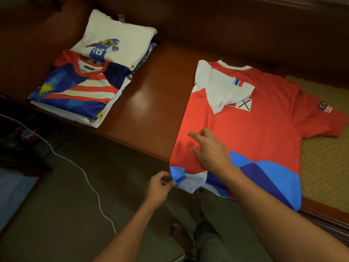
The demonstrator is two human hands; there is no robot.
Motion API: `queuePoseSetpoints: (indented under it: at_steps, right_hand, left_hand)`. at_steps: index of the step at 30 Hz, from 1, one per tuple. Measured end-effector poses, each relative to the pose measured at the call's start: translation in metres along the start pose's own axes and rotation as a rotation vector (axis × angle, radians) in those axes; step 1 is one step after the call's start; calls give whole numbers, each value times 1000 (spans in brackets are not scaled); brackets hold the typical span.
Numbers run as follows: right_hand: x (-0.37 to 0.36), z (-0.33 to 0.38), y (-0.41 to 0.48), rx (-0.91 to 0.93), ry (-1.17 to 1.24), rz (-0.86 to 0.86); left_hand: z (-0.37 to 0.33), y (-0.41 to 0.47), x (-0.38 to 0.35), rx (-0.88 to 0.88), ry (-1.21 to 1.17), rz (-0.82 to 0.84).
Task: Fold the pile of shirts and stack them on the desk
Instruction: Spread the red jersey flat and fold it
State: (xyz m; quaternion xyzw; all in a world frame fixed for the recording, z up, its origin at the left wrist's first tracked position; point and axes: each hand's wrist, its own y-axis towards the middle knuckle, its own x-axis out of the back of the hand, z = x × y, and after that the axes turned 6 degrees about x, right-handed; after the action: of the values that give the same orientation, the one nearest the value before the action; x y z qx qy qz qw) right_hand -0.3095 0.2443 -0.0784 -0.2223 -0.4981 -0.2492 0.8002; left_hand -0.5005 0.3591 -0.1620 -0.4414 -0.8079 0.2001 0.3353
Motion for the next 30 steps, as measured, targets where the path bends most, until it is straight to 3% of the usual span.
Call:
queuePoseSetpoints:
  at_steps: [3, 8, 14, 18, 26, 30]
  right_hand:
    - [-8, 3, 17, 44, -39, 167]
    - [-15, -4, 25, 21, -41, 151]
    - [-16, -1, 21, 24, -60, 119]
    - [-13, 1, 22, 1, -77, 142]
    - [-10, 2, 19, 10, -63, 152]
    - [-5, -11, 18, 6, 104, 102]
  left_hand:
    - [5, 8, -6, -1, -10, 5]
    - [33, 19, -9, 2, 225, 71]
    - [69, -11, 7, 43, 292, 171]
    - [93, -27, 30, 89, 556, 151]
    - [91, -36, 53, 100, 473, 110]
    - [53, -29, 58, -81, 282, -62]
